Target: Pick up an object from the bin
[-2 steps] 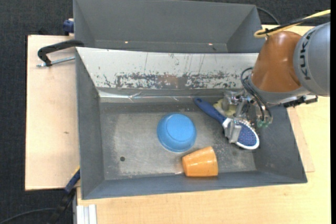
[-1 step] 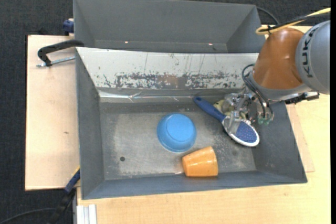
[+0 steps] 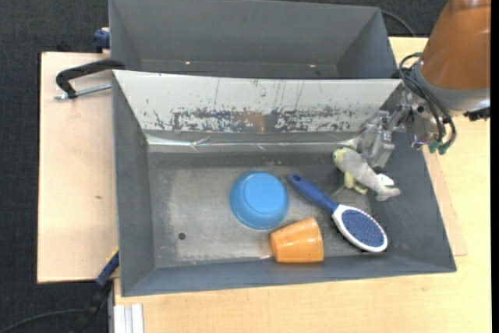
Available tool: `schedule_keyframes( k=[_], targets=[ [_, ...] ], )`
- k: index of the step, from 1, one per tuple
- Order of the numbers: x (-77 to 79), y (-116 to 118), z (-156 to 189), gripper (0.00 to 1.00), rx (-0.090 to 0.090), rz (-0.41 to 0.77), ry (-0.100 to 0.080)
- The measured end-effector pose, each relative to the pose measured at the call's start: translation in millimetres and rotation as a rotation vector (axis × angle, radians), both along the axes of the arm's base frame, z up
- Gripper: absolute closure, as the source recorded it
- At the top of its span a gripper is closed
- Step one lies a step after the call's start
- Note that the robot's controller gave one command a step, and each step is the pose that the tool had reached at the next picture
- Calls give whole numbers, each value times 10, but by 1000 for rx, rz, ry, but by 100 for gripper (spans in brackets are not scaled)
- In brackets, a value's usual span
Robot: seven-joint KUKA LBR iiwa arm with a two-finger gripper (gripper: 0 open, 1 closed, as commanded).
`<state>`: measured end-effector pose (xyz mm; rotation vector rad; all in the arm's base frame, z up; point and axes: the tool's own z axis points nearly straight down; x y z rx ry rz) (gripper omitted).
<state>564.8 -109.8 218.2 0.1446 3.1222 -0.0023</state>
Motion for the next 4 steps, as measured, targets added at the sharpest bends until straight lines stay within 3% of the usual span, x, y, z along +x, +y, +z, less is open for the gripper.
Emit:
schedule_keyframes(
  k=[1, 2, 3, 4],
  targets=[
    [-15, 3, -51, 0, 2, 1, 9],
    [-214, 122, -1325, 0, 5, 39, 22],
    [-174, 103, -1257, 100, 0, 41, 9],
    [-179, 29, 363, 100, -2, 81, 0]
  ],
)
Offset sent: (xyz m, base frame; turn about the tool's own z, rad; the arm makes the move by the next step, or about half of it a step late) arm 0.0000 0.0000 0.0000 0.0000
